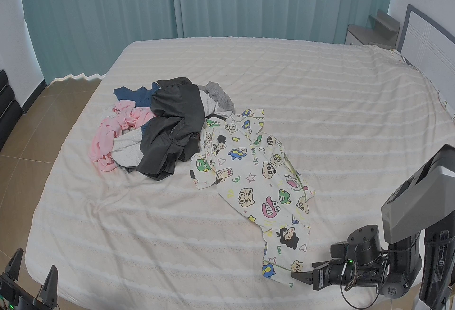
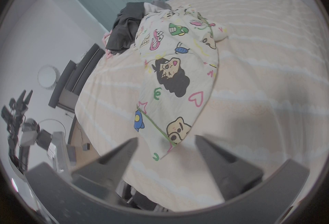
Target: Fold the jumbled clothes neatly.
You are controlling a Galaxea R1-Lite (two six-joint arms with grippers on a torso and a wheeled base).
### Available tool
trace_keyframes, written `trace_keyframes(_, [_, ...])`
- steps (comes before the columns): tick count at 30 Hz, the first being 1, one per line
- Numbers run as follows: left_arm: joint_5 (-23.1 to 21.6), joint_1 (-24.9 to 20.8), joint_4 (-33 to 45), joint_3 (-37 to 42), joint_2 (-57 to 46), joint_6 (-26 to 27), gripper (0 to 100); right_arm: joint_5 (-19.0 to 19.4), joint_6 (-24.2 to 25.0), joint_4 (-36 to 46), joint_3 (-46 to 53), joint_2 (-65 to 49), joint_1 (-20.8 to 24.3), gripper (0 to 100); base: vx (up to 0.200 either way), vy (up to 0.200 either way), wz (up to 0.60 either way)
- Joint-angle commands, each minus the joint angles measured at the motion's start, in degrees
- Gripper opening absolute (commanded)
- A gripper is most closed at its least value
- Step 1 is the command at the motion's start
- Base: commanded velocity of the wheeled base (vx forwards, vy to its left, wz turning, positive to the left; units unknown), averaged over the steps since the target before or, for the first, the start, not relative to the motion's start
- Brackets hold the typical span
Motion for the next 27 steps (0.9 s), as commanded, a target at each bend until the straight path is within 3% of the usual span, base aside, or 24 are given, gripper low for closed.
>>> trace_keyframes(1, [0.0,0.0,0.0,1.0,-1.0,-0.1,100,2.0,4.4,-0.2,-1.1,-1.4,-3.6,100,0.000,0.000,0.00])
trace_keyframes(7, [0.0,0.0,0.0,1.0,-1.0,-0.1,100,3.0,7.5,-0.1,-6.0,-1.2,-9.6,100,0.000,0.000,0.00])
trace_keyframes(11, [0.0,0.0,0.0,1.0,-1.0,-0.1,100,4.1,10.4,0.0,-9.5,0.3,-9.1,100,0.000,0.000,0.00])
trace_keyframes(17, [0.0,0.0,0.0,1.0,-1.0,-0.1,100,4.3,10.4,0.0,-13.0,6.5,-7.1,100,0.000,0.000,0.00])
trace_keyframes(27, [0.0,0.0,0.0,1.0,-1.0,0.0,100,4.9,10.3,3.7,-16.7,5.9,-7.9,100,0.000,0.000,0.00])
